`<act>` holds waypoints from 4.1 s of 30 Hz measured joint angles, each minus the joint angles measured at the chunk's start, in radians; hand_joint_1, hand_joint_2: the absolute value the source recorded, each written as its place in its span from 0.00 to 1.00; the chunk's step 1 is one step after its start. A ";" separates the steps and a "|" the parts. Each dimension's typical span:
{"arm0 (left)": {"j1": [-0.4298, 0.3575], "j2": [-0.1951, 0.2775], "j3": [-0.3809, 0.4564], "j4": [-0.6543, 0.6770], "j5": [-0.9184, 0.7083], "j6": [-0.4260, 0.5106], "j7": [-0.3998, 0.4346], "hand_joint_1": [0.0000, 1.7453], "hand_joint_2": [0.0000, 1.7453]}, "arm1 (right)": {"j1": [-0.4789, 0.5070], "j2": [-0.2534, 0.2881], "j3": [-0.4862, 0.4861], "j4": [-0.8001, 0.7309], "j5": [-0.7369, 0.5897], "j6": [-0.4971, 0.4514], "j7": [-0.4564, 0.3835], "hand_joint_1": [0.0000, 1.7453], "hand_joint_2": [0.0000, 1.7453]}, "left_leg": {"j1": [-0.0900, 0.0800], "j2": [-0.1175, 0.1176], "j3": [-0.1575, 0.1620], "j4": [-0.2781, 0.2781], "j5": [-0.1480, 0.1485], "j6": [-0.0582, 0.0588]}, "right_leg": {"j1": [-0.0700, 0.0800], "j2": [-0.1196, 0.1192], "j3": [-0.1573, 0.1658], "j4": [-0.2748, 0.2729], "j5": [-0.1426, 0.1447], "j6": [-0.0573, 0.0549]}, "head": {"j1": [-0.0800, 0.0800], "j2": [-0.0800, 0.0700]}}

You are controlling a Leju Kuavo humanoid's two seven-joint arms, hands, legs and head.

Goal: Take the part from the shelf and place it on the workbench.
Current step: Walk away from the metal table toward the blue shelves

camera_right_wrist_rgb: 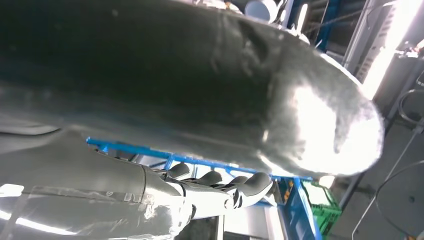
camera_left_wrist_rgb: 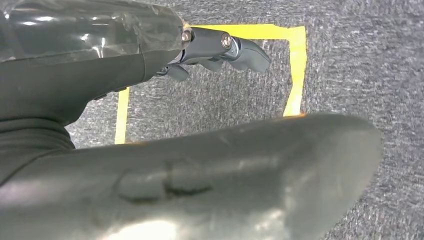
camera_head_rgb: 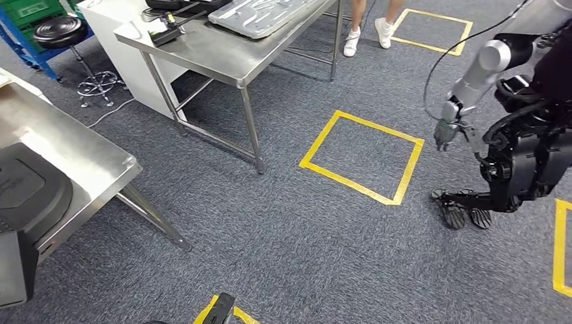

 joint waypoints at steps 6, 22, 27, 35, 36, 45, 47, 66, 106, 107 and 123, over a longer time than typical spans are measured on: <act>-0.002 0.002 0.000 0.000 -0.002 0.000 0.001 0.00 0.00 | 0.000 0.000 0.000 -0.001 0.002 0.000 0.002 0.00 0.00 | -0.014 -0.048 0.113 -0.275 0.125 0.034 | 0.002 0.040 -0.001 0.002 -0.001 0.012 | 0.004 0.000; -0.001 0.001 0.000 0.001 0.004 0.001 -0.002 0.00 0.00 | 0.000 0.001 0.000 -0.003 -0.005 0.000 0.000 0.00 0.00 | -0.003 0.047 0.126 -0.280 0.116 0.015 | -0.012 -0.054 -0.005 0.007 -0.005 0.036 | 0.010 0.000; -0.003 0.001 0.000 0.001 0.004 0.001 -0.002 0.00 0.00 | -0.002 0.001 0.000 -0.004 -0.005 0.000 0.000 0.00 0.00 | 0.004 0.020 0.070 -0.135 0.023 -0.010 | -0.015 -0.030 -0.005 0.002 0.003 0.012 | 0.003 0.000; 0.000 0.001 0.000 0.001 0.004 0.001 -0.002 0.00 0.00 | -0.006 0.001 0.000 -0.004 -0.005 0.000 0.002 0.00 0.00 | -0.007 -0.042 0.107 -0.254 0.120 0.027 | -0.004 0.024 -0.002 0.004 0.001 0.014 | 0.000 0.000; -0.001 0.001 0.000 0.001 0.004 0.000 -0.002 0.00 0.00 | -0.006 0.001 0.000 -0.004 -0.005 0.000 0.003 0.00 0.00 | -0.008 -0.048 0.113 -0.271 0.120 0.029 | -0.005 0.029 -0.004 0.004 0.002 0.018 | 0.001 0.000; 0.000 0.000 0.000 0.001 -0.005 -0.006 -0.001 0.00 0.00 | -0.001 0.000 0.001 -0.005 0.000 0.000 0.012 0.00 0.00 | -0.002 0.009 0.122 -0.298 0.131 0.048 | -0.011 -0.016 -0.130 0.280 -0.132 0.053 | 0.011 0.000; -0.001 0.000 0.000 0.001 -0.008 -0.007 0.000 0.00 0.00 | 0.000 0.000 0.001 -0.005 0.001 0.000 0.012 0.00 0.00 | 0.000 0.021 0.123 -0.294 0.127 0.044 | -0.014 -0.024 -0.096 0.214 -0.079 0.057 | 0.011 0.000; 0.000 0.000 0.000 0.001 -0.013 -0.007 0.009 0.00 0.00 | 0.005 0.000 0.001 -0.007 0.000 0.000 0.012 0.00 0.00 | -0.001 -0.001 0.030 -0.050 0.030 0.004 | -0.008 -0.001 -0.007 0.012 -0.001 0.008 | -0.002 0.000; -0.006 0.004 0.000 0.001 -0.017 -0.009 0.016 0.00 0.00 | 0.015 0.000 0.001 -0.019 0.007 0.000 0.012 0.00 0.00 | 0.000 -0.015 0.136 -0.311 0.132 0.044 | -0.012 0.004 -0.057 0.119 -0.070 0.047 | 0.005 0.000; -0.005 0.004 0.000 0.001 -0.017 -0.010 0.016 0.00 0.00 | 0.015 0.000 0.001 -0.019 0.008 0.000 0.013 0.00 0.00 | 0.001 -0.008 0.135 -0.311 0.132 0.046 | -0.014 -0.007 -0.089 0.187 -0.103 0.051 | 0.007 0.000; -0.002 0.005 0.000 0.001 -0.015 -0.013 0.015 0.00 0.00 | 0.016 0.000 0.001 -0.021 0.005 0.000 0.018 0.00 0.00 | 0.002 0.008 0.035 -0.040 -0.025 -0.009 | -0.015 -0.021 -0.009 0.016 -0.004 0.019 | -0.002 0.000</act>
